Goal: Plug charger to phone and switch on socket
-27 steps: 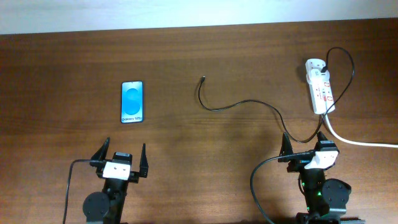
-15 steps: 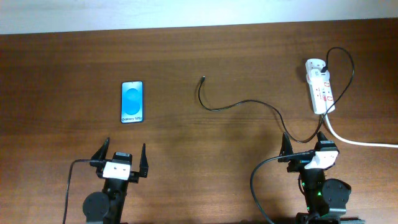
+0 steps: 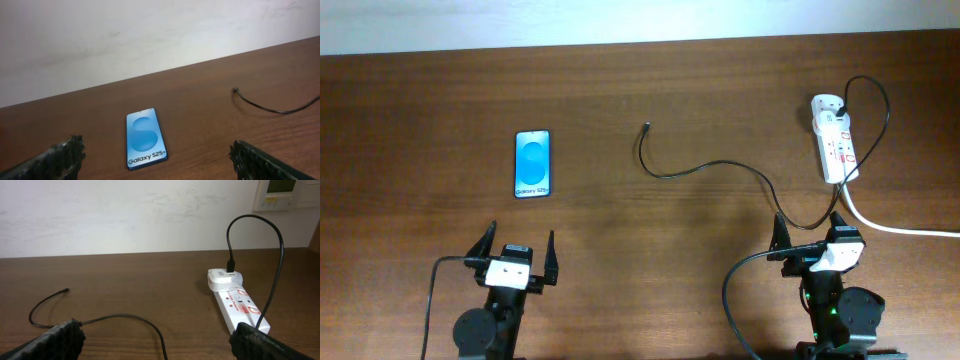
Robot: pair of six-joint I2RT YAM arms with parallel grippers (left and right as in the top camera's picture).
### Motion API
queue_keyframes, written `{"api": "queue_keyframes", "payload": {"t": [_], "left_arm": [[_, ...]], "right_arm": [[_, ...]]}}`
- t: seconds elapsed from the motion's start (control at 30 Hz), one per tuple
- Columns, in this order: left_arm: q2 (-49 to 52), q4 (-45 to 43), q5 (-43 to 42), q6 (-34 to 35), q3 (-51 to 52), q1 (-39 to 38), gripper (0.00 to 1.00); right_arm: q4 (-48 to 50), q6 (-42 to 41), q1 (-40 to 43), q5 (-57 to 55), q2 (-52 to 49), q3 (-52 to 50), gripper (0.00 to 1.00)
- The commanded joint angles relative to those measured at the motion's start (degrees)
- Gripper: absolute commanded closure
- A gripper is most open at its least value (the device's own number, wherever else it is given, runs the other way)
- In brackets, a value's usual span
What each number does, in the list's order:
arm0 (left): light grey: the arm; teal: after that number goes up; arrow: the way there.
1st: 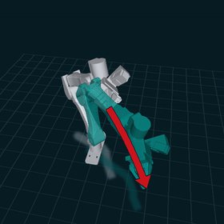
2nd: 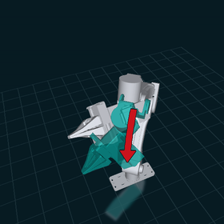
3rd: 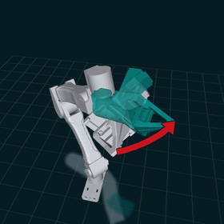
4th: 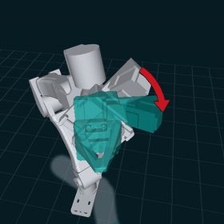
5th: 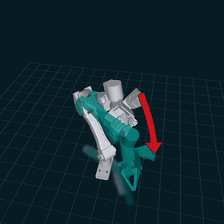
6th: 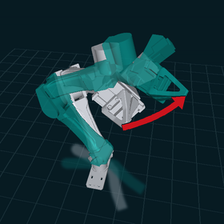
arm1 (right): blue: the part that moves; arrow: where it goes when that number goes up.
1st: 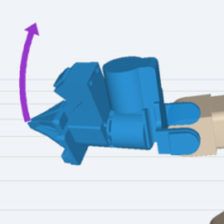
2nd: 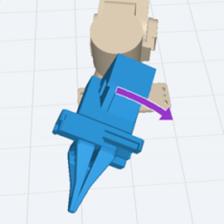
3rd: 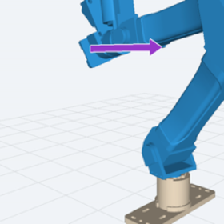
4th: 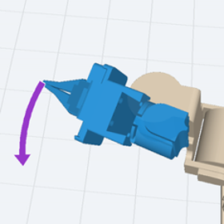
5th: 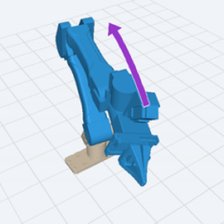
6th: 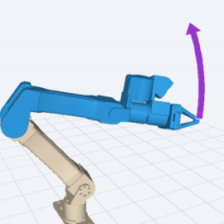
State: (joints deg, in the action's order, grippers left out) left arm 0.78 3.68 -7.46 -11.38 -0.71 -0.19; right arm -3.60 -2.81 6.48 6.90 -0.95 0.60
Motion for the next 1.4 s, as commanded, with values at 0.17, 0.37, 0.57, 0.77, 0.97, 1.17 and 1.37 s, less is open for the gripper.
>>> {"api": "queue_keyframes", "payload": {"t": [0.17,0.37,0.57,0.77,0.97,1.17,1.37], "left_arm": [[-0.4,0.3,-0.4,-0.3,0.2,0.3,0.01],[-0.4,0.3,-0.4,-0.3,0.2,0.3,0.01],[-0.4,0.3,-0.4,-0.3,0.2,0.3,0.01],[-0.4,0.3,-0.2,-0.3,0.2,0.3,0.01],[1.0,-9.5,-4.0,2.3,-1.8,0.3,0.01],[23.4,5.4,6.8,2.3,-22.0,0.3,0.01],[63.1,26.1,7.3,3.1,-51.2,0.3,0.01]], "right_arm": [[-0.3,0.0,-0.5,-0.1,0.1,-0.3,0.02],[-0.3,0.0,-0.5,-0.1,0.1,-0.3,0.02],[-0.3,0.0,-0.5,-0.1,0.1,-0.3,0.02],[-0.3,0.0,-0.5,-0.1,0.1,-0.3,0.02],[-0.3,0.0,-0.5,-0.1,0.1,-0.3,0.02],[-0.3,0.0,-0.5,-0.1,0.1,-0.3,0.02],[-0.3,0.0,-0.5,-0.1,0.1,-0.3,0.02]]}}
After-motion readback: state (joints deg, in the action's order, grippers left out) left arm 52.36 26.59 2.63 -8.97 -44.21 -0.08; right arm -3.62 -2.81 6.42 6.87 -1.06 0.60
